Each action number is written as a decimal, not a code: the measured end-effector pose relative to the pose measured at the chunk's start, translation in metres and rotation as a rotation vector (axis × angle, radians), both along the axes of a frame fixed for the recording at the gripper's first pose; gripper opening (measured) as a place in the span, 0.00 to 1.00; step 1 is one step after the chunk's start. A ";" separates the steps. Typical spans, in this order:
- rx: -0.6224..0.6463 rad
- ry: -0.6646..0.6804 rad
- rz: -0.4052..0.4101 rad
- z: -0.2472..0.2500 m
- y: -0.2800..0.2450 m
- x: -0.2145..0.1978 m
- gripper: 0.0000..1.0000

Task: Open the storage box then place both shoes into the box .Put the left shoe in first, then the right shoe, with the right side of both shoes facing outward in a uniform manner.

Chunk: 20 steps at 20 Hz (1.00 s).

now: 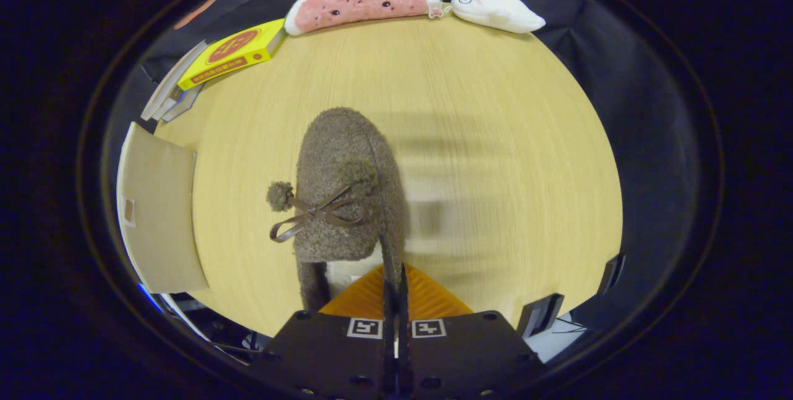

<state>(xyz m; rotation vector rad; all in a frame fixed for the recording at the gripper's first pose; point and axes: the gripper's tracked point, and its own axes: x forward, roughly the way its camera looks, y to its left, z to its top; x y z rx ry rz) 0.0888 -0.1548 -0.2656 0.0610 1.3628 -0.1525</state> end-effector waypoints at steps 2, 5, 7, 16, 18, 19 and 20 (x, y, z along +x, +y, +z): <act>0.054 -0.007 -0.039 0.006 0.004 -0.004 0.02; 0.088 -0.024 -0.053 0.024 0.010 -0.009 0.02; 0.119 -0.054 -0.063 0.042 0.018 -0.012 0.03; 0.210 -0.195 0.010 0.148 0.104 -0.020 0.02; 0.231 -0.226 0.026 0.168 0.131 -0.018 0.02; 0.240 -0.235 0.033 0.176 0.145 -0.016 0.02; 0.247 -0.242 0.046 0.181 0.159 -0.014 0.02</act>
